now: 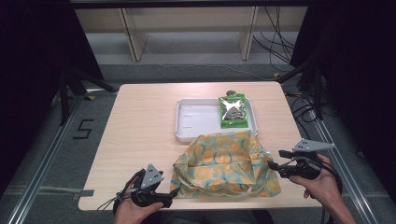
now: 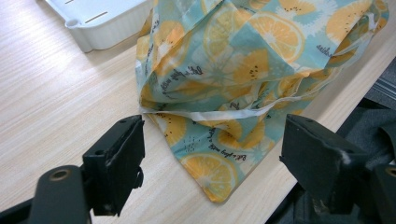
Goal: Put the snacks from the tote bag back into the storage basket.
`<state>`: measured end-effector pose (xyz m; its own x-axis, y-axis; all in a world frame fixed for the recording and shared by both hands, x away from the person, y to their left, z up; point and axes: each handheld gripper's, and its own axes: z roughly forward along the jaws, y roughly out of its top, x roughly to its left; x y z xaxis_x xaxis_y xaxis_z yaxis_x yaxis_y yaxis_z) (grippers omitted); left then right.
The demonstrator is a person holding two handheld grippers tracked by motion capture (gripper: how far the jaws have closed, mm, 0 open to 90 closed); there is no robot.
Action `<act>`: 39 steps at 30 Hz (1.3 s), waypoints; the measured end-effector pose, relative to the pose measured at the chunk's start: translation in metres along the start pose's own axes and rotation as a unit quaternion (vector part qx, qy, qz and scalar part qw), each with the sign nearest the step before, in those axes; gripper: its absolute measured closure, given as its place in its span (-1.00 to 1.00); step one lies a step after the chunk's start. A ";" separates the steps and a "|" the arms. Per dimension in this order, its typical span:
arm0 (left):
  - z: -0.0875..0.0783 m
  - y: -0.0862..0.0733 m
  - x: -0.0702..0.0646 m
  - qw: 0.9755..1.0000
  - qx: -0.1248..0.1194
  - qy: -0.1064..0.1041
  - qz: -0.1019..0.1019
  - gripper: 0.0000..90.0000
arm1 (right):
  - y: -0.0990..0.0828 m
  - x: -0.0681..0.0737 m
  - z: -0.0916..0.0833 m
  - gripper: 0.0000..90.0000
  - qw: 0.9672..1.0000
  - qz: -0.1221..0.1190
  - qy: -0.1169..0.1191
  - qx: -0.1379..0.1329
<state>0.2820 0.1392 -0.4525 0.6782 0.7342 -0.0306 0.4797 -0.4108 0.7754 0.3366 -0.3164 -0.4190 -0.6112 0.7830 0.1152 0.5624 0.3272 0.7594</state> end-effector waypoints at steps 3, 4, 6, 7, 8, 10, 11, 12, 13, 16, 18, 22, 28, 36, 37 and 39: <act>0.000 0.000 0.000 1.000 -0.002 0.000 -0.003 -0.53 | -0.005 0.000 -0.001 -0.23 1.000 -0.008 0.002 0.004; 0.000 0.000 0.000 1.000 -0.002 0.000 -0.003 -0.53 | -0.005 0.000 -0.001 -0.23 1.000 -0.008 0.002 0.004; 0.000 0.000 0.000 1.000 -0.001 0.001 -0.002 -0.53 | -0.007 -0.001 -0.003 -0.23 1.000 -0.010 0.007 0.011; 0.000 0.000 0.000 1.000 0.000 0.000 0.001 -0.53 | -0.010 0.002 -0.004 -0.24 1.000 0.009 0.004 0.011; 0.000 0.000 0.000 1.000 -0.001 0.000 0.000 -0.53 | -0.010 0.002 -0.004 -0.24 1.000 0.009 0.004 0.011; 0.000 0.000 0.000 1.000 0.002 0.000 0.002 -0.53 | -0.013 0.002 -0.004 -0.24 1.000 0.003 0.000 0.007; 0.000 0.000 0.001 1.000 0.002 0.002 0.003 -0.53 | -0.013 0.002 -0.004 -0.24 1.000 0.003 0.000 0.007; 0.000 0.000 0.001 1.000 0.002 0.001 0.006 -0.53 | -0.015 -0.001 -0.005 -0.24 1.000 -0.007 0.002 0.008; 0.000 0.000 0.000 1.000 0.000 0.000 -0.001 -0.53 | -0.015 -0.001 -0.005 -0.24 1.000 -0.007 0.002 0.008; 0.000 0.000 0.000 1.000 0.001 0.001 0.002 -0.53 | -0.020 0.000 -0.005 -0.27 1.000 0.010 0.004 0.014; 0.000 0.000 0.000 1.000 -0.001 0.000 0.000 -0.53 | -0.021 0.000 -0.005 -0.27 1.000 0.006 0.007 0.015; 0.000 0.000 0.001 1.000 0.002 0.001 0.004 -0.53 | -0.025 0.002 -0.005 -0.29 1.000 0.003 0.003 0.018; 0.000 0.000 0.000 1.000 0.000 0.000 0.001 -0.53 | -0.032 0.003 -0.006 -0.32 0.999 0.008 0.011 0.030; 0.001 0.000 0.000 1.000 0.000 0.000 0.001 -0.53 | -0.036 0.002 -0.006 -0.33 0.999 0.011 0.008 0.032; 0.000 0.000 0.000 1.000 0.000 0.000 0.001 -0.53 | -0.036 0.001 -0.006 -0.33 0.999 0.014 0.004 0.038; 0.000 0.000 0.000 1.000 0.001 0.000 0.003 -0.53 | -0.037 0.001 -0.006 -0.33 0.999 0.011 0.008 0.041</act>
<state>0.2821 0.1391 -0.4525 0.6807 0.7321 -0.0260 0.4769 -0.4159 0.7744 0.3124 -0.3307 -0.4432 -0.6074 0.7816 0.1419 0.6183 0.3530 0.7022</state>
